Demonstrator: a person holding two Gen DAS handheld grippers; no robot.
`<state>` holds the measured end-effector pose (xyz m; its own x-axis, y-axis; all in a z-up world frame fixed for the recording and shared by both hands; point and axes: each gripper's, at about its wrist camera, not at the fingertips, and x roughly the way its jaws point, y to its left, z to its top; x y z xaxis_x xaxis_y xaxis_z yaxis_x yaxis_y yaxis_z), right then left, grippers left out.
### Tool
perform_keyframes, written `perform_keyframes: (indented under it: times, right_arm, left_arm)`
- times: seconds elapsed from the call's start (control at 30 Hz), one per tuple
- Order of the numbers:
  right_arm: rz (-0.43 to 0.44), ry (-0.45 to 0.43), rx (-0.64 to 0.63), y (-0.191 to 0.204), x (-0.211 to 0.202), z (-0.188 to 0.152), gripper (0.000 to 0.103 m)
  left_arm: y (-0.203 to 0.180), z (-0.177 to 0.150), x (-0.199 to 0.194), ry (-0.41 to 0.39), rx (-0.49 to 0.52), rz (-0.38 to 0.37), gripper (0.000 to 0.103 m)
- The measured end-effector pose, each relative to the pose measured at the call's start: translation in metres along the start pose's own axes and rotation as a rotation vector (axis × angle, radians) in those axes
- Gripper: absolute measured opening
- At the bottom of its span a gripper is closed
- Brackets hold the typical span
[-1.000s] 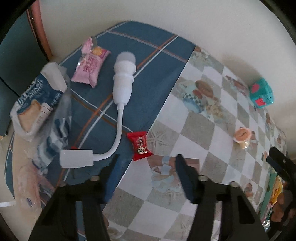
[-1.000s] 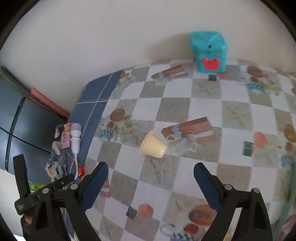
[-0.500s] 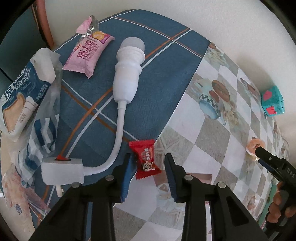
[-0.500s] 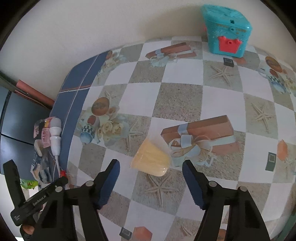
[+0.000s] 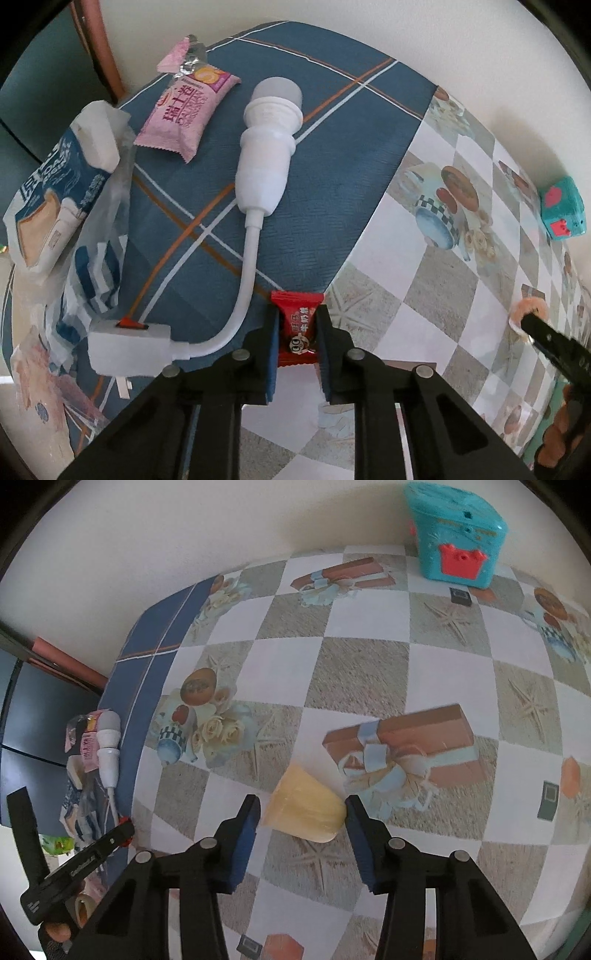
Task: Organize snacks
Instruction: 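Grasp the red candy with left tool while right tool grasps the yellow pudding cup, then carry the candy and pudding cup over the white tray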
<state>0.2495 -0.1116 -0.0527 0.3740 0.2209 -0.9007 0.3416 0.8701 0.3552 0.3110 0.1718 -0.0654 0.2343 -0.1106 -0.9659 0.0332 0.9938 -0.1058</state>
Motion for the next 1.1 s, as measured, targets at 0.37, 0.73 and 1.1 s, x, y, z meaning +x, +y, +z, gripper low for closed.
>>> perform_keyframes:
  times: [0.37, 0.73, 1.1]
  right_arm:
    - [-0.03, -0.047, 0.021, -0.032, -0.055, -0.049, 0.049]
    - [-0.11, -0.167, 0.121, -0.085, -0.146, -0.112, 0.049]
    - [-0.151, -0.318, 0.193, -0.125, -0.236, -0.162, 0.049]
  left_arm:
    - [-0.034, -0.055, -0.043, -0.074, -0.057, -0.009, 0.019]
    - [-0.123, -0.128, -0.11, -0.156, 0.01, -0.102, 0.019]
    - [-0.211, -0.193, -0.155, -0.189, 0.139, -0.151, 0.019]
